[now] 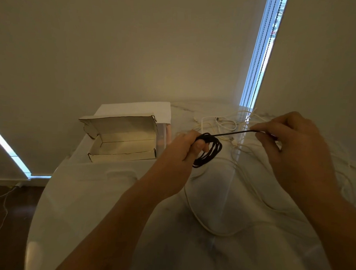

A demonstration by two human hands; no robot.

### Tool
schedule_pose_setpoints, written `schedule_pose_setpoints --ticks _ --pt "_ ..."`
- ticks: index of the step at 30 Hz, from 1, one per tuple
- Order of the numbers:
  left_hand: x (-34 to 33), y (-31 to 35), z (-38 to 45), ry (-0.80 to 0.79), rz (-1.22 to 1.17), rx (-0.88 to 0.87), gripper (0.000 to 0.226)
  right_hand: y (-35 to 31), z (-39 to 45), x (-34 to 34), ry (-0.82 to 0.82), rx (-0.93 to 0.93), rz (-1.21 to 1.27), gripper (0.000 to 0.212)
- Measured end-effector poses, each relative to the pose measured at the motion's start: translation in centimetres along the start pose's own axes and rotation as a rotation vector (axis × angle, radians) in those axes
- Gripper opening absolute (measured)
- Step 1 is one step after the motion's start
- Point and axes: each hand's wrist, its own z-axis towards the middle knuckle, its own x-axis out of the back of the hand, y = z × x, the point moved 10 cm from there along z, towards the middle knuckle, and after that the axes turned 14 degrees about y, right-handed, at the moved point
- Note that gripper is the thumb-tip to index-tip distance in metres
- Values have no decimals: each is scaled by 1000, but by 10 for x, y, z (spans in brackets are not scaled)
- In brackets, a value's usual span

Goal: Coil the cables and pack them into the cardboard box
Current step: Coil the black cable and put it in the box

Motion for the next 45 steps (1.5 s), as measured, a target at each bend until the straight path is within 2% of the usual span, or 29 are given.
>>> schedule_pose_setpoints --ticks 4,8,12,16,22,24,26,28,31,34,37,40,42,45 --pt "-8 4 -4 -54 -102 29 27 11 -1 -4 -27 -239 254 15" --pt "-22 8 -9 -119 -328 109 30 19 -12 -24 -84 -583 643 13" --pt "-30 12 -12 -124 -476 183 31 6 -35 -51 -211 -857 971 13" --pt "-25 7 -9 -41 -475 213 32 -13 -57 -72 -378 -1031 1147 19" --pt "-15 1 -8 29 -315 191 35 -25 -81 -86 -604 -1174 1086 30" --pt "-14 -4 -6 33 -247 165 36 -26 -82 -89 -651 -1175 1069 40" --pt "-14 -6 -5 25 -188 152 34 -30 -84 -92 -713 -1097 1007 45" --pt "-16 -8 -5 15 -184 158 34 -35 -85 -93 -748 -997 937 36" --pt "-15 -6 -4 23 -185 129 32 -40 -83 -90 -720 -913 953 20" --pt "-12 -6 -2 46 -165 110 31 -29 -76 -85 -648 -865 861 17" --pt "-4 -8 1 101 -167 125 31 -18 -60 -75 -540 -713 694 20" --pt "4 -12 5 149 -190 147 32 -14 -44 -63 -442 -593 632 6" --pt "5 -16 6 151 -204 164 31 -10 -33 -53 -351 -520 598 6" --pt "5 -24 6 143 -196 213 31 3 -16 -34 -192 -505 557 8"
